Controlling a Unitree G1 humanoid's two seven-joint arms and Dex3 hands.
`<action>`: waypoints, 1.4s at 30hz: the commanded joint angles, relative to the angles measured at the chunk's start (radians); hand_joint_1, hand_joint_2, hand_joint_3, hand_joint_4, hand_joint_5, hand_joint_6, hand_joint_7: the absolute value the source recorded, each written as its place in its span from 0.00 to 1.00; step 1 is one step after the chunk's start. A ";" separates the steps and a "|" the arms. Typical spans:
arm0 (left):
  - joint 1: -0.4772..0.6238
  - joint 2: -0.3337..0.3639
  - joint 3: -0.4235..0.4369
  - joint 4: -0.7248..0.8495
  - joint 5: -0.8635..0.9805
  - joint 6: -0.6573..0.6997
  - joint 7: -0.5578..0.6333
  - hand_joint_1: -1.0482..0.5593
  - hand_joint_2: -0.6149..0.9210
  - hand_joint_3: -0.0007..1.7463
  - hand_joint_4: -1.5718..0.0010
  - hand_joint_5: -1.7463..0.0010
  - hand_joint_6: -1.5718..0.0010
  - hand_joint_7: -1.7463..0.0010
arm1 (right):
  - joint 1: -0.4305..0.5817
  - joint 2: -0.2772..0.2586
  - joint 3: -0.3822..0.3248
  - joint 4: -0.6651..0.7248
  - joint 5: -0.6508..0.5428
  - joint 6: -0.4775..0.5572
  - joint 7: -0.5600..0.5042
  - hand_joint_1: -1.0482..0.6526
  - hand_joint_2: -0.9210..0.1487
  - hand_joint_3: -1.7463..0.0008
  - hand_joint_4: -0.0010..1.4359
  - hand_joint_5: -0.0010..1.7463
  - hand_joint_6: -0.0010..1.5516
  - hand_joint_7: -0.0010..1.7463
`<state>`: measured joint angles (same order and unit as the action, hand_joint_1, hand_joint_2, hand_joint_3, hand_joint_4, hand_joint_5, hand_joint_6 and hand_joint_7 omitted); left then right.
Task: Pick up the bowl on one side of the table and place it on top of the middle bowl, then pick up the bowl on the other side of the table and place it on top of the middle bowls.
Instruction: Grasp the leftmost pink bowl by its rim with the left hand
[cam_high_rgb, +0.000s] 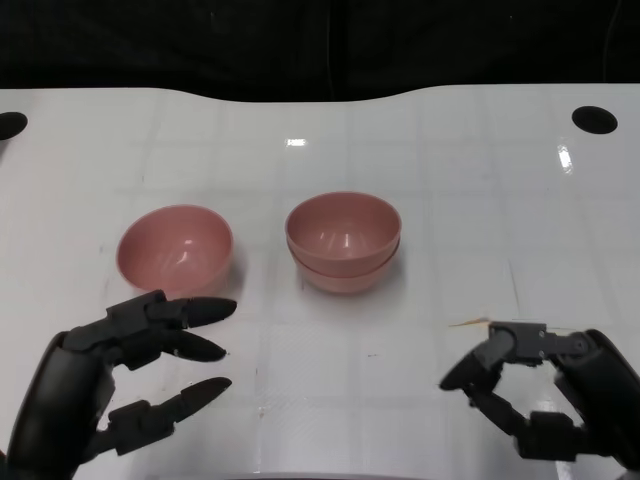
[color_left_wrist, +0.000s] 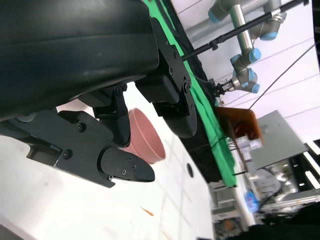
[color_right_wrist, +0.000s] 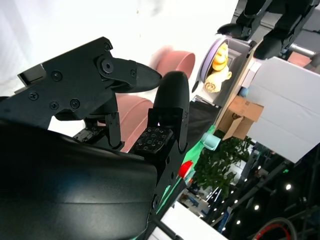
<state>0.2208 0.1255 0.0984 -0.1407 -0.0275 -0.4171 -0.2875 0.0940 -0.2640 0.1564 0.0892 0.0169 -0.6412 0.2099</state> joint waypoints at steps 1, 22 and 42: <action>-0.006 0.044 0.015 -0.039 0.076 0.027 0.039 0.48 1.00 0.03 0.65 0.67 0.57 0.99 | 0.052 -0.007 -0.028 -0.036 0.024 0.036 0.016 0.54 0.36 0.40 0.62 0.81 0.59 0.55; -0.313 0.180 -0.164 -0.114 0.925 0.513 0.120 0.35 0.97 0.01 0.79 0.90 0.83 0.99 | 0.040 0.067 -0.076 0.054 0.033 0.072 0.050 0.51 0.49 0.23 0.63 1.00 0.52 0.85; -0.627 0.130 -0.468 0.314 1.092 0.868 -0.006 0.28 1.00 0.01 0.67 0.91 0.76 0.99 | 0.059 0.092 -0.083 0.011 0.019 0.110 0.046 0.52 0.50 0.22 0.61 1.00 0.53 0.83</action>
<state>-0.3805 0.2498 -0.3600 0.1366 1.0561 0.4344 -0.2896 0.1456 -0.1681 0.0839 0.1188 0.0322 -0.5453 0.2603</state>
